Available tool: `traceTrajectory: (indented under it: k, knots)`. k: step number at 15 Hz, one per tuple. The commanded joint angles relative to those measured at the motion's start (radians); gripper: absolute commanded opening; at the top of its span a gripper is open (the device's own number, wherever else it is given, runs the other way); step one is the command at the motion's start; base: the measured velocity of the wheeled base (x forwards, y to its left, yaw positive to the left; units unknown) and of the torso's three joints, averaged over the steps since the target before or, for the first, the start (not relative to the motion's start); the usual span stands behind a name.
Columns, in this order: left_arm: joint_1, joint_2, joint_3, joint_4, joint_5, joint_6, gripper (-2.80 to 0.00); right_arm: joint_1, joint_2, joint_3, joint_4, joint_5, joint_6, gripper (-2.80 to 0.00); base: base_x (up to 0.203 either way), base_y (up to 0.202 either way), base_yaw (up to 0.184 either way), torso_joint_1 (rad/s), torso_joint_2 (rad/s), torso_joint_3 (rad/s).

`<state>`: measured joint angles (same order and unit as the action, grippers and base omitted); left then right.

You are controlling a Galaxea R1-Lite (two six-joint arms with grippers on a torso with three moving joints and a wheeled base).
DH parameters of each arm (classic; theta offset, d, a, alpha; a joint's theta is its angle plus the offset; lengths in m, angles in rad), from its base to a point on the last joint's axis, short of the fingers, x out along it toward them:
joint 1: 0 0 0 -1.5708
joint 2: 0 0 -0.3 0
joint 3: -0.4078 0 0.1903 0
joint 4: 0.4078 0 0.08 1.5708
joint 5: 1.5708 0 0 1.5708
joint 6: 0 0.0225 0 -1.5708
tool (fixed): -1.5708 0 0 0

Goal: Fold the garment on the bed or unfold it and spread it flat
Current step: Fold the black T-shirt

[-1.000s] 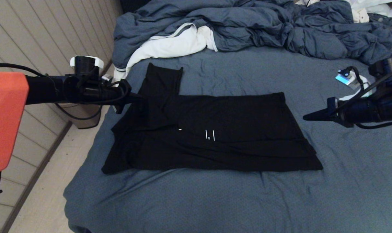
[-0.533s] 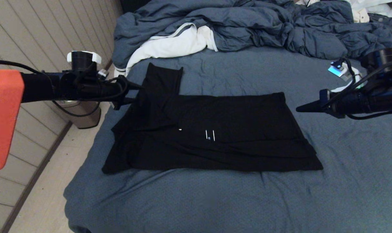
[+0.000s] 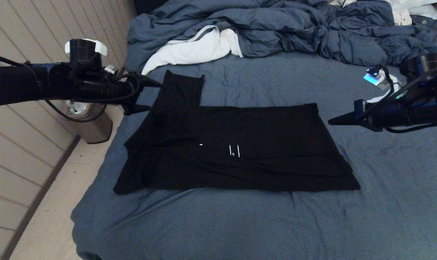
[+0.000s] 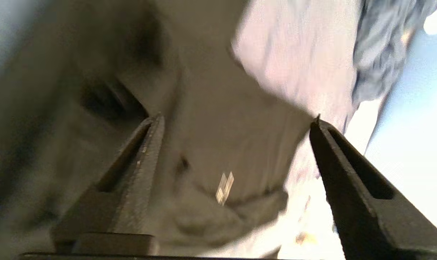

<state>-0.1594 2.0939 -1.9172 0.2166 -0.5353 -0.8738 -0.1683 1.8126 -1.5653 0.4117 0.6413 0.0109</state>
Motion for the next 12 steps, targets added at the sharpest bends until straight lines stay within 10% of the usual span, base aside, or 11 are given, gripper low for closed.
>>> traceTrajectory:
  k: [1,2,3,7,12]
  knots:
    - [-0.057,-0.039,0.017,0.036,-0.003,0.007,0.00,0.004,0.001,0.001,0.001,0.003,0.000,-2.80,0.000,0.000,0.000,0.000,0.00,0.000]
    - [-0.080,-0.035,0.037,0.043,-0.003,0.024,0.00,0.004,0.002,0.001,0.001,0.003,-0.002,-2.80,0.000,0.000,0.000,0.000,0.00,0.000]
    - [-0.097,-0.027,0.056,0.046,-0.002,0.040,-2.80,0.003,0.001,0.001,0.001,0.003,-0.002,-2.80,0.000,0.000,0.000,0.000,0.00,0.000]
    - [-0.128,-0.035,0.158,0.057,0.001,0.282,-2.80,0.003,0.004,-0.001,0.001,0.003,-0.002,-2.80,0.000,0.000,0.000,0.000,0.00,0.000]
    - [-0.167,-0.072,0.231,0.051,-0.005,0.325,-2.80,0.004,0.004,0.004,0.001,0.003,-0.003,-2.80,0.000,0.000,0.000,0.000,0.00,0.000]
